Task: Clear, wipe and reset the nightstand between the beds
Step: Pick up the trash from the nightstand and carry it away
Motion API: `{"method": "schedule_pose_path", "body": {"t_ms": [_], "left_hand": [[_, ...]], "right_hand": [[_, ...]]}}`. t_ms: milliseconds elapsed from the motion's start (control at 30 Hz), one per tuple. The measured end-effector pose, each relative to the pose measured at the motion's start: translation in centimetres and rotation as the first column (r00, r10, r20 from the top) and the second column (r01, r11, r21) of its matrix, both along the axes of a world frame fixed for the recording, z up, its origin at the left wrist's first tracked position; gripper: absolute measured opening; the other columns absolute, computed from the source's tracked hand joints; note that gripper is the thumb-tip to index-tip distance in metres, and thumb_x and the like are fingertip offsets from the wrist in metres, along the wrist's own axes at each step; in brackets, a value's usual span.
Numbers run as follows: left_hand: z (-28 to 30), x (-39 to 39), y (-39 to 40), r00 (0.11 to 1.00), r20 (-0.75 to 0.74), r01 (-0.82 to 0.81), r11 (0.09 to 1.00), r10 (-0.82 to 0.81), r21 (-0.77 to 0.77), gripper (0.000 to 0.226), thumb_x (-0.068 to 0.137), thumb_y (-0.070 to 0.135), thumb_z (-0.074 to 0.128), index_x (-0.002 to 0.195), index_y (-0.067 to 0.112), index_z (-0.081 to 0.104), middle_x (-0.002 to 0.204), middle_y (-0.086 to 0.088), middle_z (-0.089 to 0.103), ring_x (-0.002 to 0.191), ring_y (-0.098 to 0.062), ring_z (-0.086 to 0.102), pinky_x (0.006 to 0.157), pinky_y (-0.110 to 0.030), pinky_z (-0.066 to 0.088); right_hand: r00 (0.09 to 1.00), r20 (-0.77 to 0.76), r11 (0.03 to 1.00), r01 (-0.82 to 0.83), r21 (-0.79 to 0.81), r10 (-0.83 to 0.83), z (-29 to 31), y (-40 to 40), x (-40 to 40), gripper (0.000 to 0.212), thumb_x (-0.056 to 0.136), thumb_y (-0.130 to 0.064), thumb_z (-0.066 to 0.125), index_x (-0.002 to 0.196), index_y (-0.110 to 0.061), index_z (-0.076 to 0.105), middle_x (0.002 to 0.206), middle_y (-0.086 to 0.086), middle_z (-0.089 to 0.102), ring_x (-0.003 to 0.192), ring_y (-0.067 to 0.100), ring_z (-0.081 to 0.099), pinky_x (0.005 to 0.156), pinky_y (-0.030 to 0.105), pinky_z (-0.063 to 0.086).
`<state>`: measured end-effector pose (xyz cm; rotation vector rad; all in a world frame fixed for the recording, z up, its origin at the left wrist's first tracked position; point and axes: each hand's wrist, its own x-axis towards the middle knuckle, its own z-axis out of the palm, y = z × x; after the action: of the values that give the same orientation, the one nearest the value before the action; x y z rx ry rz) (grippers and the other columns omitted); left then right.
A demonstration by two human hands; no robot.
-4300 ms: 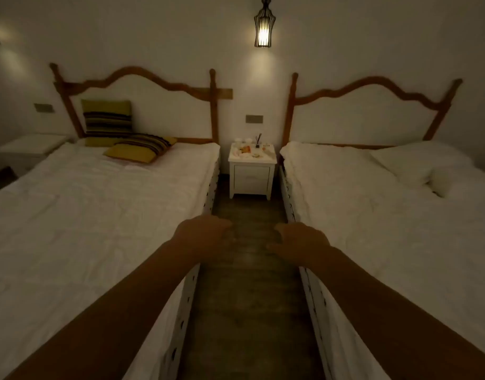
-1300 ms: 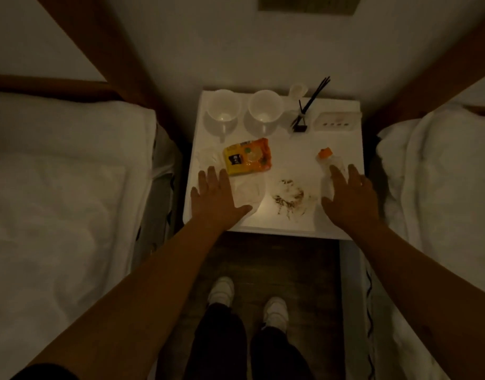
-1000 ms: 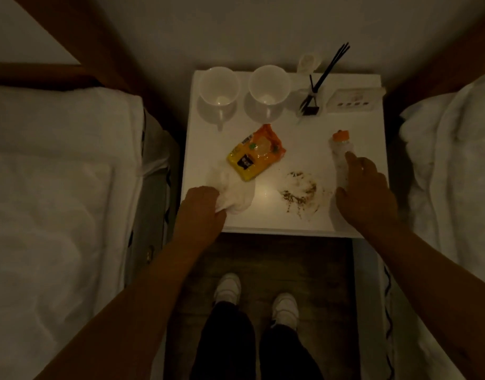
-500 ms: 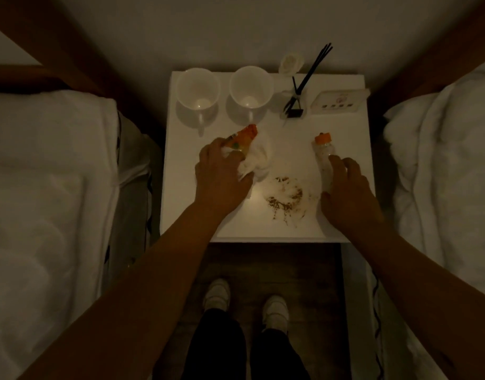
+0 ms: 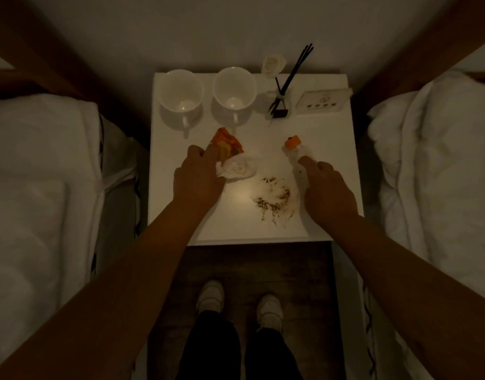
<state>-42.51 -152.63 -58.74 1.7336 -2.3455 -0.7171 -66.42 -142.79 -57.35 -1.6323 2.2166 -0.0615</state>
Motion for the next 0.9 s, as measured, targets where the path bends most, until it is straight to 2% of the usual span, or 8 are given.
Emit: {"method": "schedule_pose_path", "body": {"t_ms": [100,167,333,433,533,667,800,900], "left_hand": [[1.1,1.3,0.1,0.987,-0.142,-0.068,0.994,0.08,0.086,0.047,0.087,0.02,0.065,0.13,0.009,0.048,0.108,-0.015,0.049,0.086,-0.024,0.051,0.069,-0.031,0.041],[2.8,2.2,0.5,0.977,-0.184,-0.085,0.989,0.107,0.125,0.043,0.089,0.021,0.063,0.128,0.009,0.05,0.107,-0.012,0.054,0.091,-0.023,0.055,0.073,-0.032,0.044],[9.4,6.4,2.7,0.947,-0.25,-0.17,0.974,0.203,0.149,0.032,0.086,0.024,0.066,0.114,0.012,0.055,0.107,-0.009,0.059,0.096,-0.023,0.058,0.078,-0.036,0.048],[14.4,8.8,3.8,0.943,-0.198,-0.24,0.96,0.266,0.145,0.03,0.087,0.032,0.065,0.111,0.016,0.055,0.107,-0.007,0.06,0.095,-0.022,0.059,0.079,-0.036,0.049],[19.2,11.4,5.7,0.916,-0.133,-0.361,0.922,0.378,0.136,0.037,0.088,0.036,0.063,0.118,0.017,0.054,0.112,-0.006,0.06,0.101,-0.024,0.059,0.085,-0.037,0.049],[23.7,14.6,10.2,0.871,-0.082,-0.473,0.871,0.485,0.13,0.041,0.089,0.036,0.06,0.125,0.018,0.051,0.116,-0.005,0.06,0.103,-0.024,0.06,0.089,-0.042,0.051],[27.7,16.8,16.5,0.786,-0.132,-0.601,0.796,0.604,0.07,0.052,0.09,0.035,0.059,0.137,0.019,0.042,0.117,-0.006,0.06,0.104,-0.025,0.061,0.091,-0.044,0.048],[30.6,17.7,21.9,0.706,-0.197,-0.689,0.724,0.68,0.027,0.062,0.089,0.044,0.058,0.142,0.026,0.03,0.111,0.0,0.063,0.096,-0.019,0.063,0.086,-0.042,0.051]], "right_hand": [[0.996,0.084,1.0,0.031,-0.001,-0.031,1.5,0.1,0.1,0.063,0.086,-0.004,0.054,0.143,-0.021,0.032,0.124,0.016,0.049,0.106,0.035,0.051,0.085,0.053,0.048],[0.993,0.115,0.999,0.026,-0.043,-0.021,3.2,0.4,0.7,0.064,0.086,-0.004,0.056,0.144,-0.02,0.033,0.13,0.016,0.048,0.112,0.035,0.049,0.09,0.054,0.046],[0.97,0.239,0.994,-0.02,-0.106,0.045,10.0,1.1,6.3,0.066,0.086,-0.006,0.062,0.145,-0.016,0.034,0.129,0.018,0.051,0.112,0.034,0.052,0.094,0.046,0.043],[0.961,0.249,0.988,-0.09,-0.125,0.119,14.5,1.2,10.1,0.071,0.085,-0.012,0.066,0.145,-0.023,0.03,0.131,0.011,0.052,0.111,0.029,0.054,0.09,0.042,0.045],[0.948,0.268,0.98,-0.139,-0.141,0.173,19.3,1.2,13.5,0.074,0.084,-0.019,0.068,0.143,-0.032,0.026,0.136,0.002,0.05,0.115,0.023,0.053,0.089,0.037,0.045],[0.928,0.269,0.963,-0.221,-0.154,0.256,24.5,1.7,16.6,0.074,0.085,-0.022,0.068,0.145,-0.031,0.026,0.141,-0.001,0.046,0.123,0.022,0.049,0.094,0.036,0.044],[0.861,0.258,0.897,-0.402,-0.182,0.438,28.6,3.4,19.3,0.071,0.087,-0.021,0.066,0.146,-0.027,0.028,0.142,0.002,0.045,0.126,0.024,0.047,0.099,0.041,0.043],[0.797,0.237,0.831,-0.523,-0.191,0.556,30.5,5.6,21.1,0.066,0.09,-0.02,0.063,0.147,-0.024,0.03,0.139,0.005,0.048,0.123,0.026,0.05,0.1,0.038,0.041]]}}
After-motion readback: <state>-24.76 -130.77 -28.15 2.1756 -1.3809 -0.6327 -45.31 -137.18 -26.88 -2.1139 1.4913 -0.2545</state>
